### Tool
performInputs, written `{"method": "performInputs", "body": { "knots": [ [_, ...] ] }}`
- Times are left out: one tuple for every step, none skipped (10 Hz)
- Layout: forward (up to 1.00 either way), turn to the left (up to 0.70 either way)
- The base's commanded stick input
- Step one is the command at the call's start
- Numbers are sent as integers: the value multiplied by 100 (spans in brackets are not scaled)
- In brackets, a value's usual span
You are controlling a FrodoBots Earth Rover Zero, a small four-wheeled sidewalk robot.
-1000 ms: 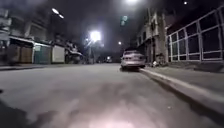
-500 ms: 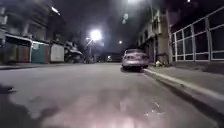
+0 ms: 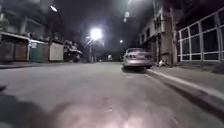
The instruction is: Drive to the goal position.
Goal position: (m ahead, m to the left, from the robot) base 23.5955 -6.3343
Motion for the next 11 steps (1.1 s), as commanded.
{"method": "performInputs", "body": {
  "knots": [
    [100, 0],
    [100, 0],
    [100, 0],
    [100, 0],
    [100, 0],
    [100, 0],
    [100, 0],
    [100, 0],
    [100, 0],
    [100, 0],
    [100, 0]
  ]
}}
